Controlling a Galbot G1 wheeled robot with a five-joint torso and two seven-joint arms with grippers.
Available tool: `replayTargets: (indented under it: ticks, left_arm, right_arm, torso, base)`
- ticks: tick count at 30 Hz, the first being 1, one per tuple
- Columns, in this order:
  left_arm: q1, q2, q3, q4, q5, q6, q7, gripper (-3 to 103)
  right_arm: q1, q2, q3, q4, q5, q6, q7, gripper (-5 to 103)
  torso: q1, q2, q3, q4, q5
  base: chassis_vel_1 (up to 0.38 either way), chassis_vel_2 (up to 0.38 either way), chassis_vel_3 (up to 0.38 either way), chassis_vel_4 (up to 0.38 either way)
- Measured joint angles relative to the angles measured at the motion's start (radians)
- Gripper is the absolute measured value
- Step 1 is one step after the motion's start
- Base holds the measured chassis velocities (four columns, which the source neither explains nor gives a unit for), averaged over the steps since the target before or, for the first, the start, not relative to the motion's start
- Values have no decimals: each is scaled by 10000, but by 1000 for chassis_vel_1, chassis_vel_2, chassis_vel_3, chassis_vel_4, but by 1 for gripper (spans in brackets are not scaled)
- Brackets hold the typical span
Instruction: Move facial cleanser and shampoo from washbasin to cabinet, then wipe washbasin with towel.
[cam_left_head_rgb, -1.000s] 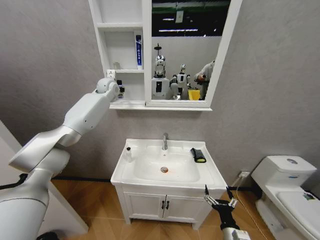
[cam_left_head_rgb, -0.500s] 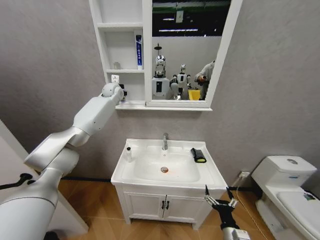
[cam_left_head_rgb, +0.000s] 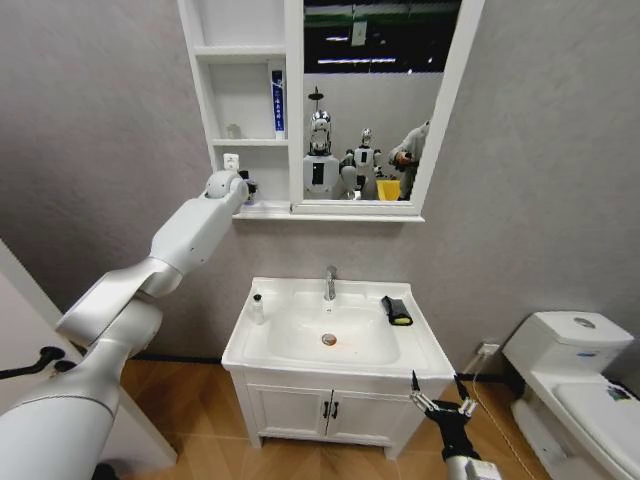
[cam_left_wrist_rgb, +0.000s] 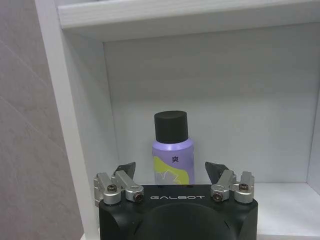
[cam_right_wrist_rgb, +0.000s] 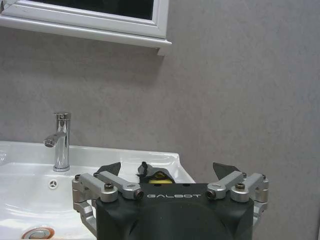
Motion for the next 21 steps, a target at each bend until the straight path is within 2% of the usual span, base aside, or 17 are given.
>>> replayTargets:
  ticks: [1, 2, 4, 5, 6, 7, 8, 10, 11, 12, 14, 15, 16, 18, 19, 21]
  left_arm:
    - [189, 296, -43, -560, -11, -5, -64, 84]
    - [189, 296, -43, -560, -11, -5, -64, 84]
    - [706, 1068, -115, -1984, -168, 19, -282, 93]
    - [706, 1068, -115, -1984, -168, 19, -282, 93]
    - [1053, 1587, -155, -3026, -531, 62, -453, 97]
    - [1390, 2148, -189, -4085, -946, 81, -593, 99]
    - [1390, 2148, -189, -4085, -946, 81, -593, 99]
    - [2325, 3310, -498, -5924, -1230, -252, -644, 100]
    - [2715, 3631, -687, -6416, -1187, -433, -647, 100]
    - [2715, 3631, -687, -6416, -1187, -433, -647, 100]
    - [4265, 4624, -1382, -8107, -1275, -744, -689, 100]
    - [4944, 4955, -1702, -8701, -1218, -949, -661, 100]
    - [4944, 4955, -1702, -8701, -1218, -949, -661, 100]
    - [7058, 5628, -2656, -9829, -211, -2038, -573, 100]
    - [7058, 5628, -2656, -9829, -211, -2038, -573, 100]
    - [9376, 5871, -3515, -10407, 534, -2643, -591, 100]
  right_arm:
    - [-23, 12, 11, 6, 0, 11, 0, 100]
    - [-23, 12, 11, 6, 0, 11, 0, 100]
    - [-40, 37, 10, 0, -19, 41, 3, 100]
    - [-40, 37, 10, 0, -19, 41, 3, 100]
    - [-25, 48, -30, -16, -40, 42, 3, 100]
    - [-2, 57, -69, -26, -55, 41, 3, 100]
    - [-2, 57, -69, -26, -55, 41, 3, 100]
    - [49, 65, -148, -34, -109, 13, 3, 100]
    - [60, 68, -168, -37, -123, 4, 2, 100]
    - [60, 68, -168, -37, -123, 4, 2, 100]
    - [70, 73, -208, -56, -168, -13, 3, 100]
    - [60, 80, -215, -58, -184, -12, 3, 100]
    - [60, 80, -215, -58, -184, -12, 3, 100]
    - [1, 227, -215, -43, -195, -11, 8, 100]
    - [1, 227, -215, -43, -195, -11, 8, 100]
    - [-73, 371, -224, -56, -241, 35, 14, 100]
  torso:
    - [0, 0, 0, 0, 0]
    - [0, 0, 0, 0, 0]
    - [0, 0, -1, 2, -2]
    - [0, 0, -1, 2, -2]
    - [0, 0, 0, 2, -3]
    - [0, 0, -1, 1, -2]
    - [0, 0, -1, 1, -2]
    - [-3, 2, -3, 2, 0]
    - [-3, 2, -2, 8, -3]
    - [-3, 2, -2, 8, -3]
    - [-3, 2, -2, 7, -4]
    - [-3, 3, -3, 6, -5]
    - [-3, 3, -3, 6, -5]
    - [-3, 3, -3, 0, 3]
    - [-3, 3, -3, 0, 3]
    - [-3, 2, -2, 4, -7]
  base:
    - [0, 0, 0, 0]
    - [0, 0, 0, 0]
    - [0, 0, 0, 0]
    - [0, 0, 0, 0]
    - [0, 0, 0, 0]
    - [0, 0, 0, 0]
    - [0, 0, 0, 0]
    - [0, 0, 0, 0]
    - [0, 0, 0, 0]
    - [0, 0, 0, 0]
    - [0, 0, 0, 0]
    - [0, 0, 0, 0]
    - [0, 0, 0, 0]
    - [0, 0, 0, 0]
    - [0, 0, 0, 0]
    - [0, 0, 0, 0]
